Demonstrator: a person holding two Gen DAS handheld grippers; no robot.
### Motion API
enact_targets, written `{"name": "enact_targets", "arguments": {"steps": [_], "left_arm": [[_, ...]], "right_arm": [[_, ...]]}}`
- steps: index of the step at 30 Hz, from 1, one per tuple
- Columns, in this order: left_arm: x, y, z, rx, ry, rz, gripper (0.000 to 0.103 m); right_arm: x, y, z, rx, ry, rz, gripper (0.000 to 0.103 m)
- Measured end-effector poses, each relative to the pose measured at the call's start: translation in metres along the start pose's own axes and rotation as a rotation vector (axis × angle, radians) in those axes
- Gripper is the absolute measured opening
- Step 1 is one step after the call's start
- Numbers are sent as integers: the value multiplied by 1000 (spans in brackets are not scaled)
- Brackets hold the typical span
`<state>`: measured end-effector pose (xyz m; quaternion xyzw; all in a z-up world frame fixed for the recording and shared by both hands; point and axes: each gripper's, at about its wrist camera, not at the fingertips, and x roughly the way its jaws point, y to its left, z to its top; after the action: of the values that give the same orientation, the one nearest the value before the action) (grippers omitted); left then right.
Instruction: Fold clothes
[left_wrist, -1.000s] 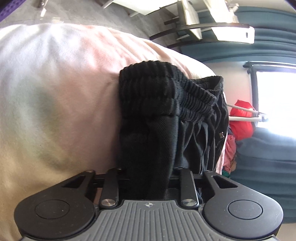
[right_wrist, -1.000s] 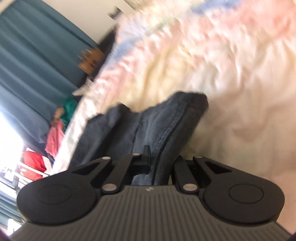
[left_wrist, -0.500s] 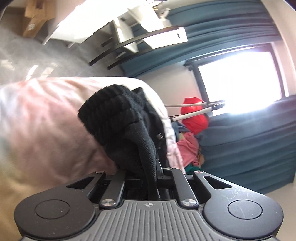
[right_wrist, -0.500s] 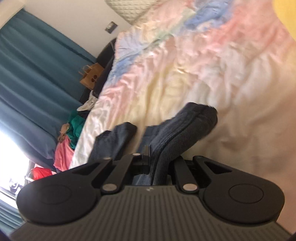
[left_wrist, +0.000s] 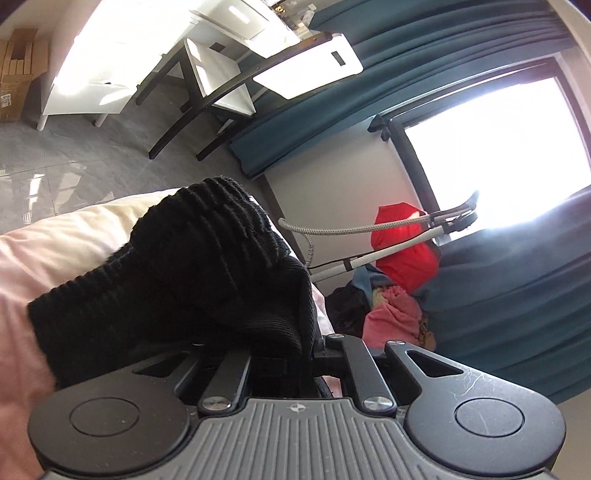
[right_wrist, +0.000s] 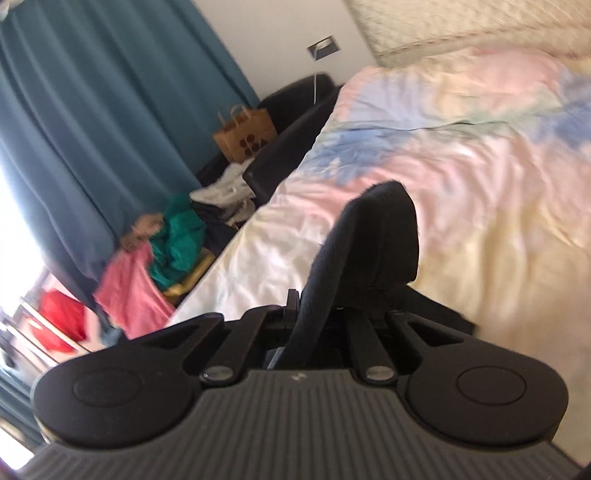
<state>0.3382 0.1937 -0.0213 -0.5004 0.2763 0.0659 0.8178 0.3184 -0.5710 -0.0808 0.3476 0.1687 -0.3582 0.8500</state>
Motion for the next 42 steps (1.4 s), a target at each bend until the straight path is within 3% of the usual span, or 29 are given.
{"name": "enact_targets", "arguments": {"steps": [7, 10, 14, 17, 19, 20, 23, 25, 29, 31, 33, 37, 40, 42], "left_arm": [[143, -8, 5, 71, 51, 132, 10], [160, 10, 4, 106, 92, 142, 14], [142, 20, -3, 171, 107, 81, 25], [116, 25, -13, 212, 128, 26, 43], [90, 30, -24, 235, 122, -20, 46], [76, 32, -30, 249, 118, -43, 52], [33, 43, -55, 270, 101, -77, 71], [7, 57, -73, 261, 92, -75, 75], [-31, 100, -101, 102, 119, -54, 81], [-37, 116, -106, 50, 156, -5, 81], [-41, 128, -111, 18, 181, 28, 82], [-25, 142, -113, -47, 194, -16, 86], [-6, 150, -112, -113, 176, -55, 87], [6, 153, -110, -132, 138, -59, 87]], "right_arm": [[115, 24, -43, -88, 99, -151, 7], [138, 24, -55, -119, 138, -163, 8], [134, 19, -54, -141, 158, -97, 16], [117, 4, -47, -109, 161, -18, 37], [96, -11, -43, -63, 139, 11, 61], [84, -22, -43, -35, 125, 33, 62], [46, -55, -44, 52, 83, 102, 62], [23, -79, -52, 117, 75, 133, 62], [-14, -126, -74, 277, 59, 151, 62], [-29, -144, -86, 335, 56, 144, 62], [-26, -153, -92, 373, 130, 155, 62], [-10, -158, -105, 449, 270, 247, 62], [11, -148, -113, 416, 314, 300, 62], [22, -139, -116, 350, 287, 308, 62]]}}
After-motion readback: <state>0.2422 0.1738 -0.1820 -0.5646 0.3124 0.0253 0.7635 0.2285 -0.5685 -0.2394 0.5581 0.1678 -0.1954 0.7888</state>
